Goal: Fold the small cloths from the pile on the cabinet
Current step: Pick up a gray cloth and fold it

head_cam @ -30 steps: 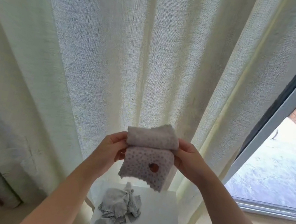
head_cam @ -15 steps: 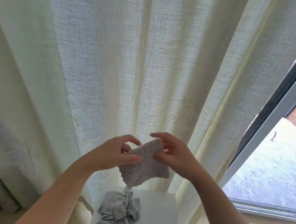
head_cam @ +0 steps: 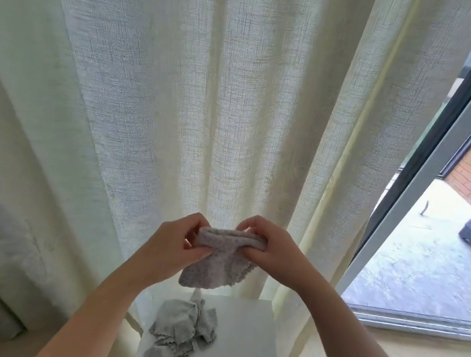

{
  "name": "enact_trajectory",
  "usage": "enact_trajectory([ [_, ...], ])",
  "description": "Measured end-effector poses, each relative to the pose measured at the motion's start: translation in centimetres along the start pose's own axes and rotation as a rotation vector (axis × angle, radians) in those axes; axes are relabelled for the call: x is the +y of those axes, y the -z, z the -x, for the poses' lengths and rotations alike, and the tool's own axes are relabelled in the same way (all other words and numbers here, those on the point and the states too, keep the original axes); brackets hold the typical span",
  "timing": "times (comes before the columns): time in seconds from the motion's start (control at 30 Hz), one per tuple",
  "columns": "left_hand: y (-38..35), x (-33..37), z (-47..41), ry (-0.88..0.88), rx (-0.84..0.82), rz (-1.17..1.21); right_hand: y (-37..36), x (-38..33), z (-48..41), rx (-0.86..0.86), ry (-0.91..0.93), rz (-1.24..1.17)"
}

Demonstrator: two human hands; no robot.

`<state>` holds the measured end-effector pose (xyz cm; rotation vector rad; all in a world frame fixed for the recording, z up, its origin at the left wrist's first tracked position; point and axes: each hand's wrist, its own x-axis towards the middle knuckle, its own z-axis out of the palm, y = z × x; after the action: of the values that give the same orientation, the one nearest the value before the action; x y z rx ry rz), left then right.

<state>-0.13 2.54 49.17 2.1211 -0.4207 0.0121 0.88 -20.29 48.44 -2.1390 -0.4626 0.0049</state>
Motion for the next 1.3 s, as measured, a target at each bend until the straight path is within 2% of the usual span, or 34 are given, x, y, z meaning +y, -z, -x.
enact_trajectory([
  [0.13, 0.4, 0.1, 0.5, -0.103, -0.041, 0.005, 0.3, -0.5, 0.7, 0.056, 0.113, 0.059],
  [0.3, 1.2, 0.5, 0.4, -0.274, -0.112, -0.295, 0.2, -0.5, 0.5, 0.038, 0.159, 0.143],
  [0.53, 2.2, 0.9, -0.3, -0.229, -0.129, -0.479, 0.3, -0.2, -0.1, -0.02, 0.164, 0.225],
  [0.77, 2.2, 0.8, -0.3, -0.278, -0.174, -0.683, 0.9, -0.6, 0.0, -0.073, 0.134, 0.392],
  [0.97, 1.9, 1.2, 0.1, -0.399, -0.075, -0.909, 1.2, -0.9, 0.2, -0.087, 0.111, 0.518],
  [1.1, 1.5, 2.0, -0.1, -0.358, 0.014, -0.993, 1.3, -1.4, 0.2, -0.052, 0.127, 0.599],
  [1.3, 2.0, 2.1, -0.6, -0.392, -0.265, -0.93, 1.9, -1.4, -0.2, -0.024, 0.156, 0.617],
])
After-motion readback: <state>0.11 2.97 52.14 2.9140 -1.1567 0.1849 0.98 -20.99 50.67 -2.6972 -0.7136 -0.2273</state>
